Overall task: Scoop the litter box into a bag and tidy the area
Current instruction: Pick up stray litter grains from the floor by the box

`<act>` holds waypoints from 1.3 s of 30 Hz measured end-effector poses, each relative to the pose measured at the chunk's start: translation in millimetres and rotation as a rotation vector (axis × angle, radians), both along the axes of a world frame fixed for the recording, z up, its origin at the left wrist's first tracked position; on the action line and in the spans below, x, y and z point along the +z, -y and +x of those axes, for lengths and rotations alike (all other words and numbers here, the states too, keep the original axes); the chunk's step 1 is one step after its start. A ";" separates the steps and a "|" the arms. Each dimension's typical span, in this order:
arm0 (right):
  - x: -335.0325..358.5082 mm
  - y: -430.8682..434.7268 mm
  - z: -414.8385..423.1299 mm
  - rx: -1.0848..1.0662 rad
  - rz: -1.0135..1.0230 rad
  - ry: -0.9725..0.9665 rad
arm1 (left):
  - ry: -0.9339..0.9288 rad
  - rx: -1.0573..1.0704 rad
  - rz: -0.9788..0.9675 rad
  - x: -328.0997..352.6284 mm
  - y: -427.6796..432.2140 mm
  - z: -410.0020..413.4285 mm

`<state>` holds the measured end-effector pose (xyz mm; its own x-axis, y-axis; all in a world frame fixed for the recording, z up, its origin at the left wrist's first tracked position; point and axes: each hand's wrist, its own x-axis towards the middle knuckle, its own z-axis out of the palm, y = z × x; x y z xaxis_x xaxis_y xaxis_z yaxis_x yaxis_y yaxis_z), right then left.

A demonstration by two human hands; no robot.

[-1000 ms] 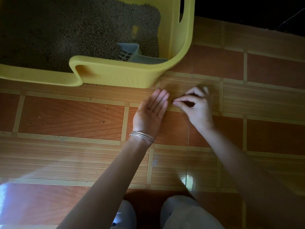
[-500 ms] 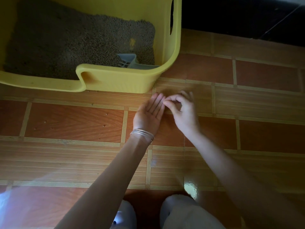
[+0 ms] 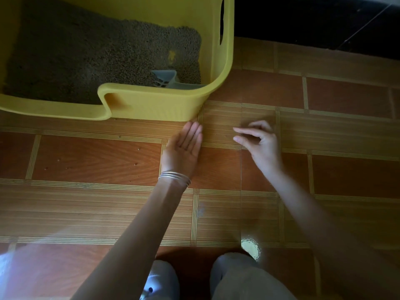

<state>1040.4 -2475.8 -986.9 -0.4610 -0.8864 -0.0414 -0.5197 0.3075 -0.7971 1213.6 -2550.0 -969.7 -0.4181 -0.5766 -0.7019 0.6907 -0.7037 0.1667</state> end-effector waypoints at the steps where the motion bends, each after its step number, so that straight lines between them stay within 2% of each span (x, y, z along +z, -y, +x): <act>1: -2.5 1.1 -1.3 0.014 0.025 -0.014 | 0.000 0.002 0.002 -0.1 -0.5 0.3; 9: -13.5 13.7 1.9 0.089 0.013 -0.256 | 0.018 -0.050 -0.033 -2.8 -0.9 -1.5; 21: -19.4 20.7 4.5 0.154 -0.066 -0.362 | 0.017 -0.099 -0.068 -7.5 -1.8 -4.1; 27: -21.8 13.2 17.9 0.124 -0.031 -0.577 | 0.016 -0.117 -0.066 -8.8 -2.5 -3.7; 29: -19.6 13.1 23.8 0.095 -0.032 -0.543 | 0.009 -0.111 -0.051 -9.3 -2.7 -4.0; 34: 5.9 16.5 57.9 0.099 -0.177 -0.222 | 0.032 -0.139 0.025 -4.3 -16.1 -13.0; 39: 26.4 0.5 63.1 0.105 -0.136 -0.211 | 0.004 -0.137 0.050 15.1 -26.1 -18.5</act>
